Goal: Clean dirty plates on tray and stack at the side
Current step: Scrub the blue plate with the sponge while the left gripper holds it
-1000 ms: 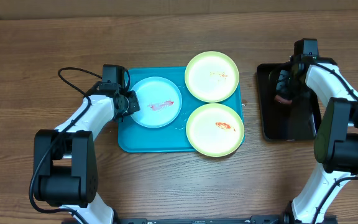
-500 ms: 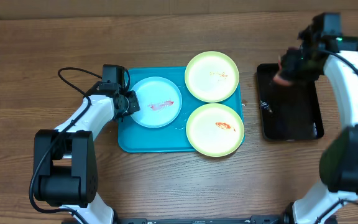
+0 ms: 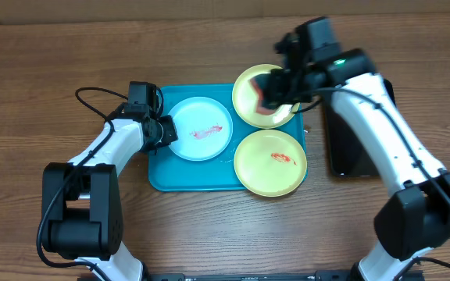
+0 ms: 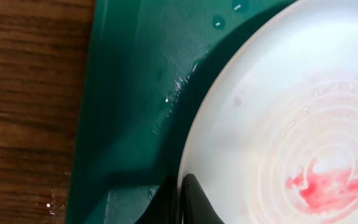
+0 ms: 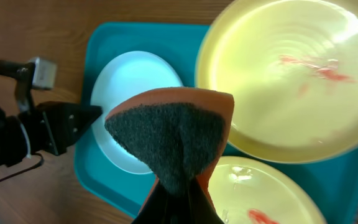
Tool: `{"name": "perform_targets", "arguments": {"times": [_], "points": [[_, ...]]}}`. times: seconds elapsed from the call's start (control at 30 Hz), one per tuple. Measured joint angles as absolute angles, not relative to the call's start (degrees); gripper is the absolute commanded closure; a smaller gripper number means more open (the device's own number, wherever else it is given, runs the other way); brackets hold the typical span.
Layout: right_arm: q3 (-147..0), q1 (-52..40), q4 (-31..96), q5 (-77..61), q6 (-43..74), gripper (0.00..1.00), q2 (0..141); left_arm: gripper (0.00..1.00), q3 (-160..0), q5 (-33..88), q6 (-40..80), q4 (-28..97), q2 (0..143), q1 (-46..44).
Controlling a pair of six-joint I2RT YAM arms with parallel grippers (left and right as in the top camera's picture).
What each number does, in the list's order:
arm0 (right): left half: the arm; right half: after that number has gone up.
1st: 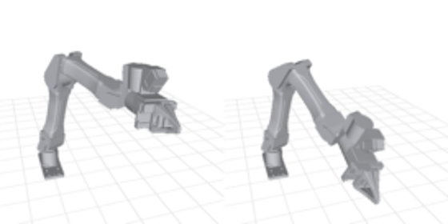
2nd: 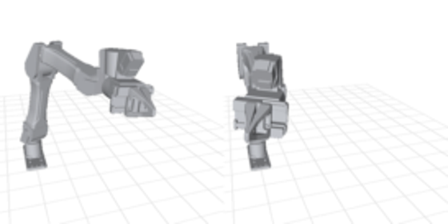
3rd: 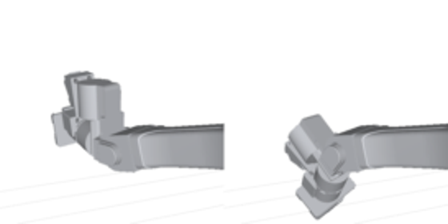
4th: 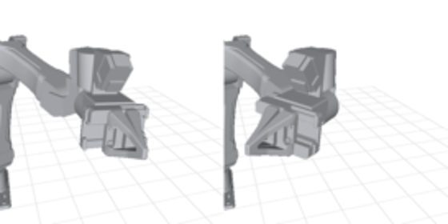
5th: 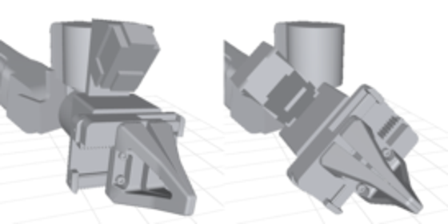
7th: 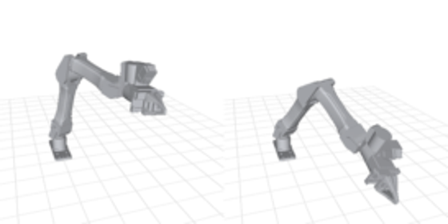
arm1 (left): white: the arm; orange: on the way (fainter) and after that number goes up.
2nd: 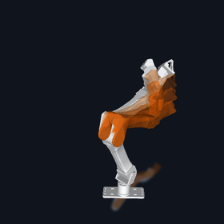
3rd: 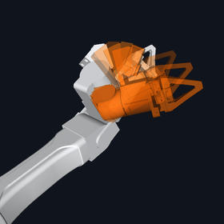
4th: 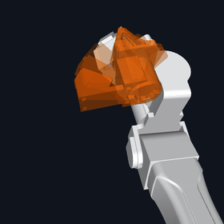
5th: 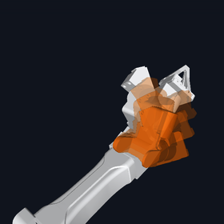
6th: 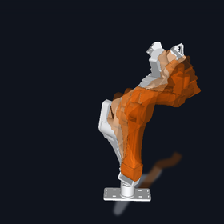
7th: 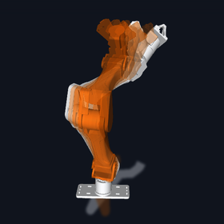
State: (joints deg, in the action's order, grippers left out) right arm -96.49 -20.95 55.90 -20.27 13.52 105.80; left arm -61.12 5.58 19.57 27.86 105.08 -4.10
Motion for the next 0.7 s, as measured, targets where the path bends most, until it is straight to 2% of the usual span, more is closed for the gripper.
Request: {"name": "perform_targets", "arguments": {"times": [0.4, 0.7], "points": [[-96.49, -32.75, 47.81, -15.51, 21.37, 0.96, 117.91, 0.96, -61.12, 9.21, 19.57, 29.26, 105.08, -4.1], [-96.47, -34.5, 44.03, -8.91, 23.18, 0.96, 123.68, 0.96, -61.12, 9.74, 19.57, 29.58, 105.08, -4.1]]}}
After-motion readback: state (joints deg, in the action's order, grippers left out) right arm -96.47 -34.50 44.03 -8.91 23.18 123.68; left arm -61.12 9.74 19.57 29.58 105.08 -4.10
